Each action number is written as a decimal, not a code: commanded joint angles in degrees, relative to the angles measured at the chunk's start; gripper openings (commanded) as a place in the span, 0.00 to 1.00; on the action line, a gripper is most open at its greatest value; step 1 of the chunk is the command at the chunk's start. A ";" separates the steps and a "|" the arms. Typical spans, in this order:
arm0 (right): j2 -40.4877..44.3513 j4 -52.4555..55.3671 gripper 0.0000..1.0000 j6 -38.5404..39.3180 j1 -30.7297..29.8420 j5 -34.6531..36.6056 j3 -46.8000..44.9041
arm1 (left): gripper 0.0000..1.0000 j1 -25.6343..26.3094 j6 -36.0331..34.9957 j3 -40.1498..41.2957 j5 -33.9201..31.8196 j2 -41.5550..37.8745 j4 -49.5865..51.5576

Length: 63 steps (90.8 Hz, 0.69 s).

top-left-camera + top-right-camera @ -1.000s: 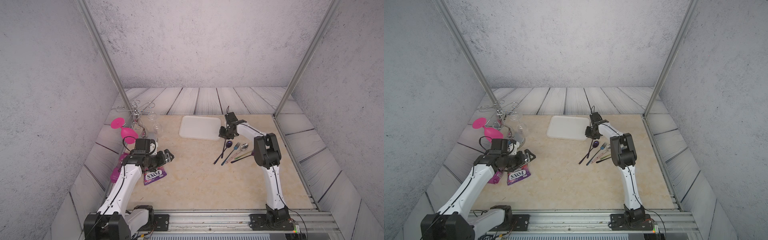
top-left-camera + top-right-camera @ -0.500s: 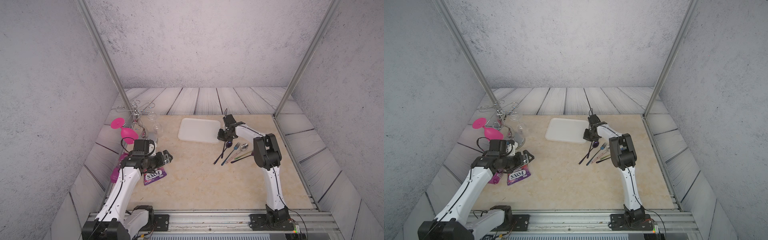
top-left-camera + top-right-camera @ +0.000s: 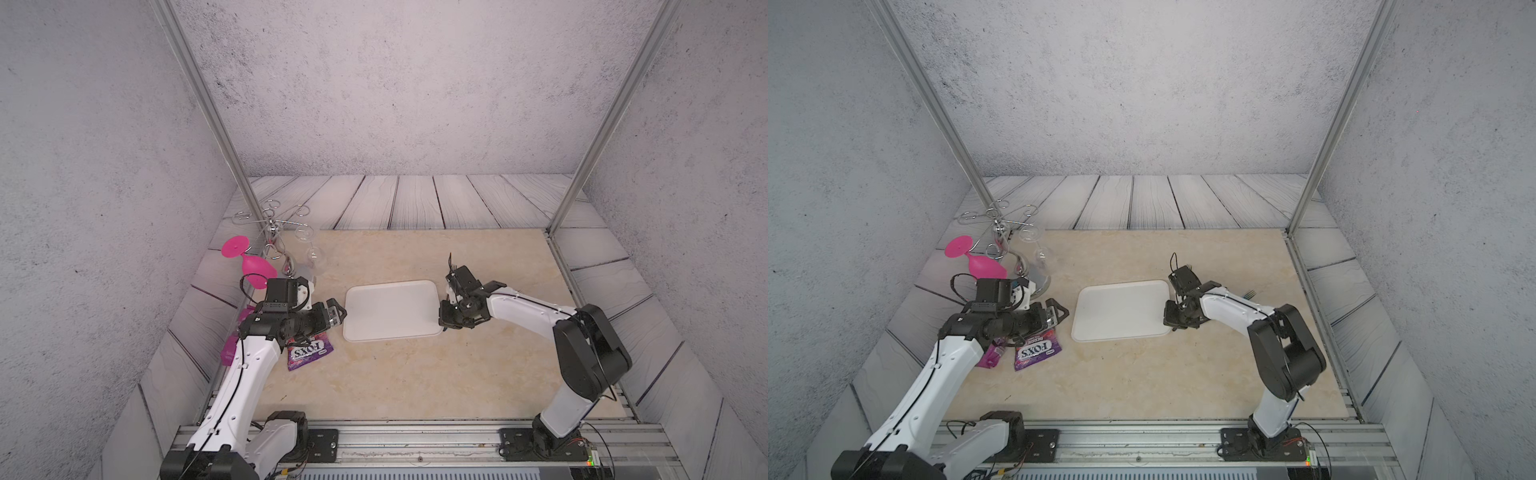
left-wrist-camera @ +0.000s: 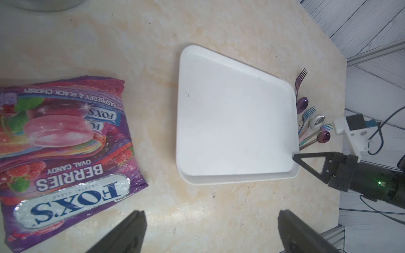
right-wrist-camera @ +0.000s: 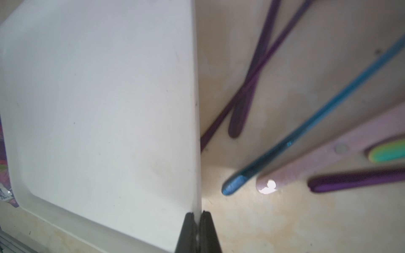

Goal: Set the spoon and fork side by side
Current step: Move the tray to the center of the board.

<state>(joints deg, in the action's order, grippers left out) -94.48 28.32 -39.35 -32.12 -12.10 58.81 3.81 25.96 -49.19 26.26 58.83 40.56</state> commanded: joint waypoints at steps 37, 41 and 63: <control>19.47 -1.43 0.00 -6.10 -4.97 -3.04 -20.88 | 1.00 5.21 2.29 -0.50 -0.89 0.84 -2.14; 17.52 -1.93 0.02 -6.01 -5.04 -3.95 -20.57 | 0.99 6.25 2.67 -0.38 -1.26 1.31 -2.38; 12.59 -2.79 0.18 -6.49 -5.99 -5.67 -19.55 | 0.99 10.25 4.16 0.06 -3.54 2.01 -2.93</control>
<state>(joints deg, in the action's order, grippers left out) -81.89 25.87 -44.88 -37.39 -16.36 38.02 13.04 29.02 -49.19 24.21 60.69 38.44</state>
